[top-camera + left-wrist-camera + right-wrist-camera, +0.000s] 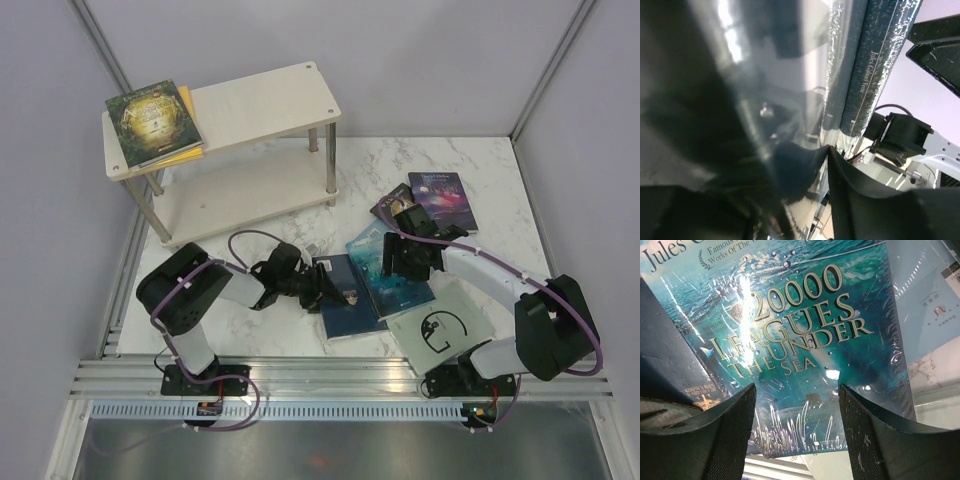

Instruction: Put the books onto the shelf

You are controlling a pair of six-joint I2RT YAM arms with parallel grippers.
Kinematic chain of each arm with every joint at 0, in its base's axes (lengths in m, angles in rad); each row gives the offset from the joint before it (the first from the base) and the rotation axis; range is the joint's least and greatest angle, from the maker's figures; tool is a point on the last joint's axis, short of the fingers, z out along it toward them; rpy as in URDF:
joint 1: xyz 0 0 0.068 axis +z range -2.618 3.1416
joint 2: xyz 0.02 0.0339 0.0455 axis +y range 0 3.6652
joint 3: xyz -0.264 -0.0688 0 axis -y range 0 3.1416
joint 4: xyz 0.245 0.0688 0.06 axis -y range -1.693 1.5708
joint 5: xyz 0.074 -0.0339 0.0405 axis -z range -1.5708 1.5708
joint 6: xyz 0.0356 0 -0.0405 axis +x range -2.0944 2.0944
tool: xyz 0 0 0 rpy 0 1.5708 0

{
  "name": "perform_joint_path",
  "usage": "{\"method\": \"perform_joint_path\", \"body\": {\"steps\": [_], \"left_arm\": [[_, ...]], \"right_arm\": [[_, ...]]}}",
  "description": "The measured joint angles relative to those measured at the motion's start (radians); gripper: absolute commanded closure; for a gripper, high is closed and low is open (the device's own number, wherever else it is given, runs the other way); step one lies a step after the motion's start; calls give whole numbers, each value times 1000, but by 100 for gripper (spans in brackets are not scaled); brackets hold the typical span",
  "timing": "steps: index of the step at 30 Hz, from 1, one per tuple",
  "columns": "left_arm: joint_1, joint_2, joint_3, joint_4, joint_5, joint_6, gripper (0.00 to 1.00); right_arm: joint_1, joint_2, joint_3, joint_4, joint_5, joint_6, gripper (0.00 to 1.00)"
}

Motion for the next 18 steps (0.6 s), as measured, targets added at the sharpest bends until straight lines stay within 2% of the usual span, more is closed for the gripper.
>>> {"method": "perform_joint_path", "body": {"steps": [1, 2, 3, 5, 9, 14, 18], "left_arm": [[-3, -2, -8, 7, -14, -3, 64], [-2, -10, -13, 10, -21, -8, 87], [-2, -22, -15, 12, -22, -21, 98], [-2, -73, -5, 18, -23, -35, 98], [-19, -147, 30, -140, -89, -20, 98], [-8, -329, 84, -468, -196, 61, 98], [35, -544, 115, -761, -262, 158, 98]], "right_arm": [[0, 0, 0, 0, -1, -2, 29], [0, 0, 0, 1, -2, -3, 29], [0, 0, 0, 1, -2, -5, 29], [-2, -6, 0, 4, -1, -9, 29], [-5, -9, 0, 24, -16, -9, 23], [-5, -2, 23, 41, -82, -9, 7], [6, 4, 40, 43, -197, 13, 5]]}}
